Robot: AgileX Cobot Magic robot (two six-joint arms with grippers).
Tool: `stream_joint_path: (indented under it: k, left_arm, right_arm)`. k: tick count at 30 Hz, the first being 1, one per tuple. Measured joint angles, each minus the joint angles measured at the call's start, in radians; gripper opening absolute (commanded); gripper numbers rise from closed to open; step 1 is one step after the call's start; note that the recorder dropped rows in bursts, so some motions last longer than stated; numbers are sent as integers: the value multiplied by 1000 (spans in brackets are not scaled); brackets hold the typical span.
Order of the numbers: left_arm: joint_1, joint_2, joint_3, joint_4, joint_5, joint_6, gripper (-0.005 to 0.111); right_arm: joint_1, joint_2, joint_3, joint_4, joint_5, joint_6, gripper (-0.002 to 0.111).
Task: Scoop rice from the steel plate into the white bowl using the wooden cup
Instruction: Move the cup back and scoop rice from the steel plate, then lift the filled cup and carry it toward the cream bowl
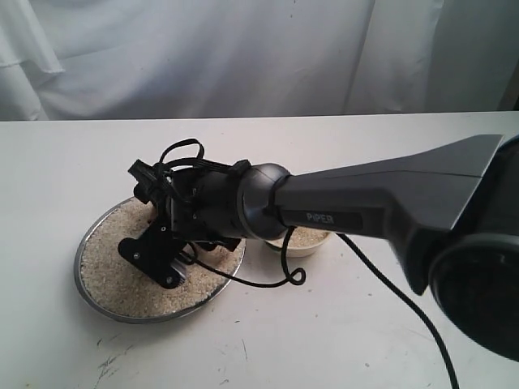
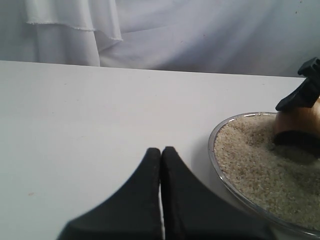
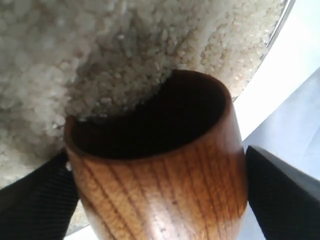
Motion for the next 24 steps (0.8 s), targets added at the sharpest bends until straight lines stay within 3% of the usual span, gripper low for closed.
stream_joint_path:
  k: [17, 24]
  left_arm:
    - [0, 0, 0, 0, 0, 0, 0]
    - [0, 0, 0, 0, 0, 0, 0]
  right_arm:
    - [2, -2, -126, 566, 207, -234, 0]
    - [-8, 0, -168, 679, 266, -270, 0]
